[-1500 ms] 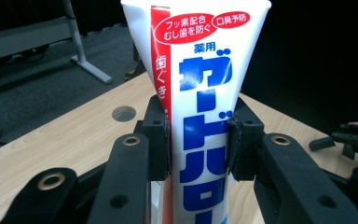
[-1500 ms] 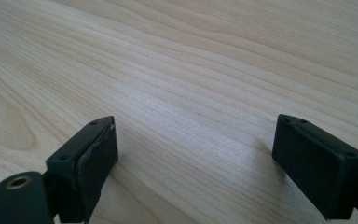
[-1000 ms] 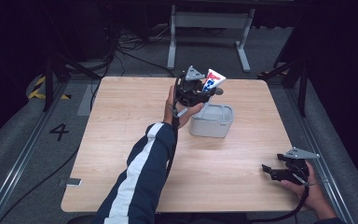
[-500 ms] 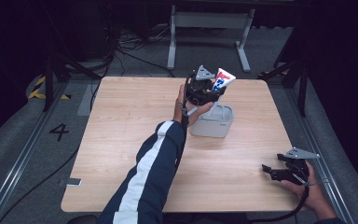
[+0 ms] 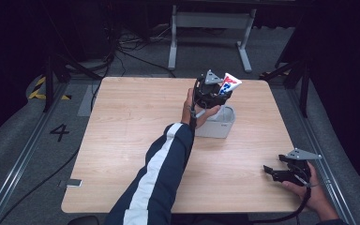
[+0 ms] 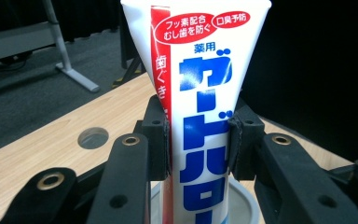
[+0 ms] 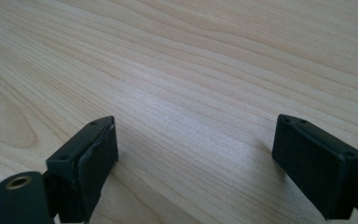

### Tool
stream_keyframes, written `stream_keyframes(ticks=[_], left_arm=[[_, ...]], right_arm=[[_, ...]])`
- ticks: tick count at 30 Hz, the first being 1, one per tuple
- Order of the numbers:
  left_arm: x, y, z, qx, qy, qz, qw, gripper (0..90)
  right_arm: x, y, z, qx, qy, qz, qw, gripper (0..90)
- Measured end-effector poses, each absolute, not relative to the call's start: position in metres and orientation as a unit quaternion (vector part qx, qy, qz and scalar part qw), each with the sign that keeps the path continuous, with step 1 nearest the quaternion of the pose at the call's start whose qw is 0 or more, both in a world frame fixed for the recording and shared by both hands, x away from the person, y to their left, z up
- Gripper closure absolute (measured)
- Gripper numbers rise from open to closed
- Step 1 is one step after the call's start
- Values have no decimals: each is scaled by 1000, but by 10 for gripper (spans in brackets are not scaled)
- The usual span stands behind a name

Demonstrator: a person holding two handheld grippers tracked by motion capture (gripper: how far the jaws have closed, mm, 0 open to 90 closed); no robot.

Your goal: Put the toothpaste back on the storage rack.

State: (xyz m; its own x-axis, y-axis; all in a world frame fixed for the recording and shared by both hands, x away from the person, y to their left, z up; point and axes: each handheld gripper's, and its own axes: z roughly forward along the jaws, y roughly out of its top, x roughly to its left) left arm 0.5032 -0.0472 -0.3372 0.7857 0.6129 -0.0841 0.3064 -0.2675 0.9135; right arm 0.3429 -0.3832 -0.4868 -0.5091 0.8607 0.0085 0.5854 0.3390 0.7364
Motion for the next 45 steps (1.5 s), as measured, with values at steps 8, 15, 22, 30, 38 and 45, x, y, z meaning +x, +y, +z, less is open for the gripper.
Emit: stream_keyframes(ticks=[8,15,22,30,38,45], left_arm=[[510,-44,-351,780,304,139,529,660],[509,-44,-356,782,304,139,526,658],[508,-39,-361,785,305,143,519,654],[504,-38,-366,794,302,148,507,652],[499,-33,-368,799,296,154,500,650],[496,-34,-368,807,290,161,489,648]], right_arm=[[343,-383,-487,455,794,351,196,146],[343,-383,-487,455,794,351,196,146],[343,-383,-487,455,794,351,196,146],[343,-383,-487,455,795,351,195,146],[343,-383,-487,454,795,351,195,146],[343,-383,-487,454,795,351,196,146]])
